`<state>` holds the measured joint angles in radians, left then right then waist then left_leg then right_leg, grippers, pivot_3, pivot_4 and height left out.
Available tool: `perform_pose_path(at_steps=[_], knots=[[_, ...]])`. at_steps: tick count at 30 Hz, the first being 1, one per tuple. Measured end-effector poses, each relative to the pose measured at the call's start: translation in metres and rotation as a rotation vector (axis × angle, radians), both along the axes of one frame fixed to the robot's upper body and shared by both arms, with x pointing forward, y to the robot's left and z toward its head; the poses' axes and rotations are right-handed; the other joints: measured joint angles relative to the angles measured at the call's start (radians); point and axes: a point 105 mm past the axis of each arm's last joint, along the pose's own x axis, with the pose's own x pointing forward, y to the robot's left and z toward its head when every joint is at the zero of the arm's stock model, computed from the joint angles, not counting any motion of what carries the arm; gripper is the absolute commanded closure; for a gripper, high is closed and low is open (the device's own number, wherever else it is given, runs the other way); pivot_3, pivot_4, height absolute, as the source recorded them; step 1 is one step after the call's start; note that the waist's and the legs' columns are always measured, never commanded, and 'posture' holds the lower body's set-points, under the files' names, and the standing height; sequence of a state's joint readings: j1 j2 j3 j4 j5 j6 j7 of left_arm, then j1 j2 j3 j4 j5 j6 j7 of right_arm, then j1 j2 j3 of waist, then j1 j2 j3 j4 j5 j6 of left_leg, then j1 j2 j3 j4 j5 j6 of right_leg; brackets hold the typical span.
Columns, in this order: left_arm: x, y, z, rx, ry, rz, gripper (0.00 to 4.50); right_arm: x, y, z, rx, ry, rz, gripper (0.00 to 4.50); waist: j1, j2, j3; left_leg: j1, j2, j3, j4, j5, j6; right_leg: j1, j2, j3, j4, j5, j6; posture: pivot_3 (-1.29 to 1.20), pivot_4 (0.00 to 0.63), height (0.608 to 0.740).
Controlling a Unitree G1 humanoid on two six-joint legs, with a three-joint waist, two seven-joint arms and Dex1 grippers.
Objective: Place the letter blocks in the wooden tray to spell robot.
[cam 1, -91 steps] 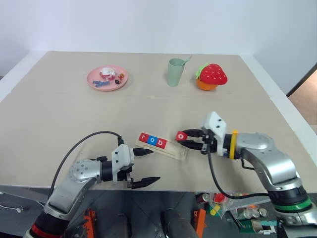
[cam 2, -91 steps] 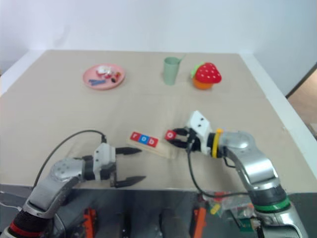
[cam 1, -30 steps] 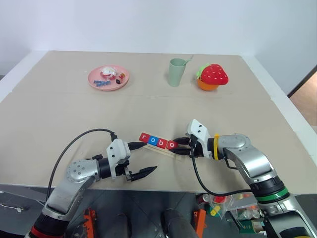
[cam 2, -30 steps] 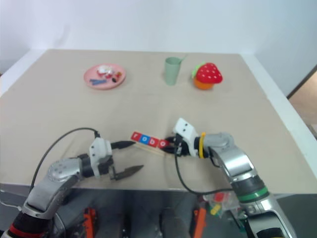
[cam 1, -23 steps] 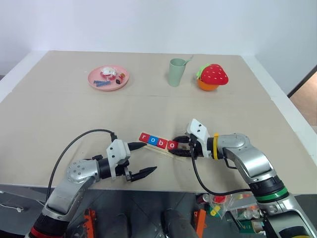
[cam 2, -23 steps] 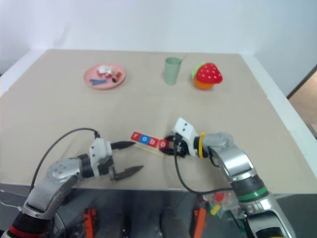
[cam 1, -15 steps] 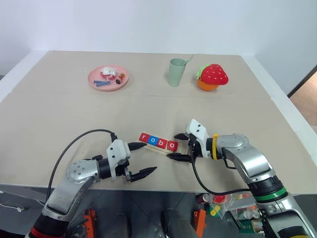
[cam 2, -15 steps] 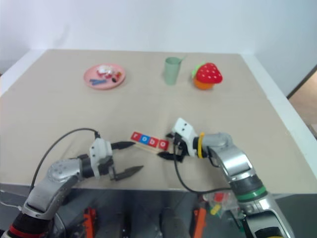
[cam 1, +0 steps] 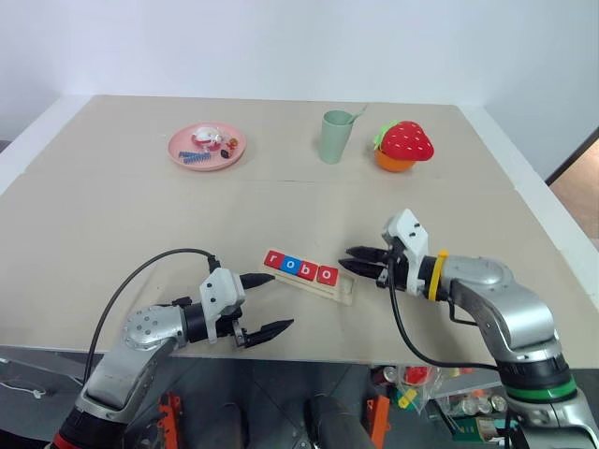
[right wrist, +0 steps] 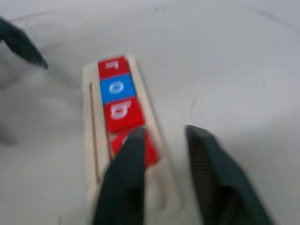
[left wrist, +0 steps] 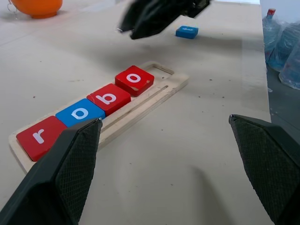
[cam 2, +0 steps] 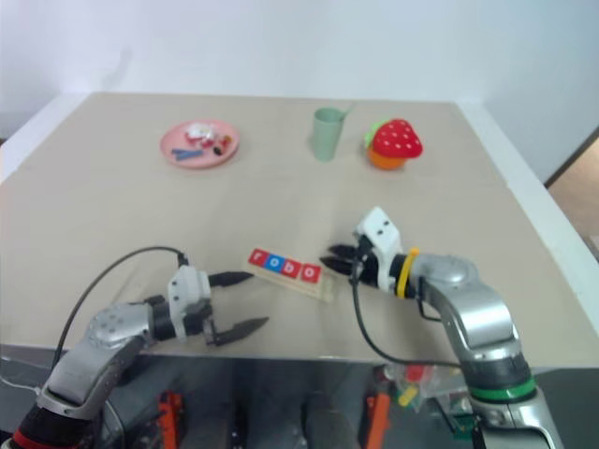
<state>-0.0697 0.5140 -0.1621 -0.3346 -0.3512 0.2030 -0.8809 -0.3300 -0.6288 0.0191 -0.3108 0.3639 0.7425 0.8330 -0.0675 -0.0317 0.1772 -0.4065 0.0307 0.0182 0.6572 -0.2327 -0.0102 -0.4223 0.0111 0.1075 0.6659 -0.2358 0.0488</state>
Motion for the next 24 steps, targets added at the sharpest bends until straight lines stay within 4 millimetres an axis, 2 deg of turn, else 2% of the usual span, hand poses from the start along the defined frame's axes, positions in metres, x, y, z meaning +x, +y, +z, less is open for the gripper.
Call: perform_pose_path(at_steps=[1,3,20,24], knots=[[0.0,0.0,0.0,-0.004,0.0,0.0,0.0,-0.003,-0.002,-0.006,-0.008,0.011,-0.013,4.47,0.0,0.0,0.0,0.0,0.0,0.0,0.0,0.0,0.0,0.0,0.0,0.0,0.0,0.0,0.0,0.0,0.15,0.74],[0.0,-0.002,0.001,-0.015,0.001,-0.001,0.0,-0.007,0.001,-0.013,-0.018,0.025,-0.015,4.47,-0.002,0.0,0.0,0.0,0.0,0.001,0.0,0.0,0.0,0.0,0.0,0.001,0.0,0.0,0.0,0.0,0.15,0.74],[0.003,-0.006,0.008,-0.048,0.024,-0.015,0.0,-0.003,0.013,-0.025,-0.052,0.018,-0.017,4.47,-0.004,0.0,0.0,0.0,0.0,0.0,0.0,0.001,0.0,0.0,0.0,0.0,0.0,0.001,0.0,0.0,0.15,0.74],[0.003,-0.006,0.008,-0.046,0.023,-0.014,0.0,0.0,0.014,-0.023,-0.054,0.002,-0.015,4.47,-0.004,0.0,0.0,0.0,0.0,0.001,0.0,0.001,0.0,0.0,0.0,0.001,0.0,0.001,0.0,0.0,0.15,0.74]])
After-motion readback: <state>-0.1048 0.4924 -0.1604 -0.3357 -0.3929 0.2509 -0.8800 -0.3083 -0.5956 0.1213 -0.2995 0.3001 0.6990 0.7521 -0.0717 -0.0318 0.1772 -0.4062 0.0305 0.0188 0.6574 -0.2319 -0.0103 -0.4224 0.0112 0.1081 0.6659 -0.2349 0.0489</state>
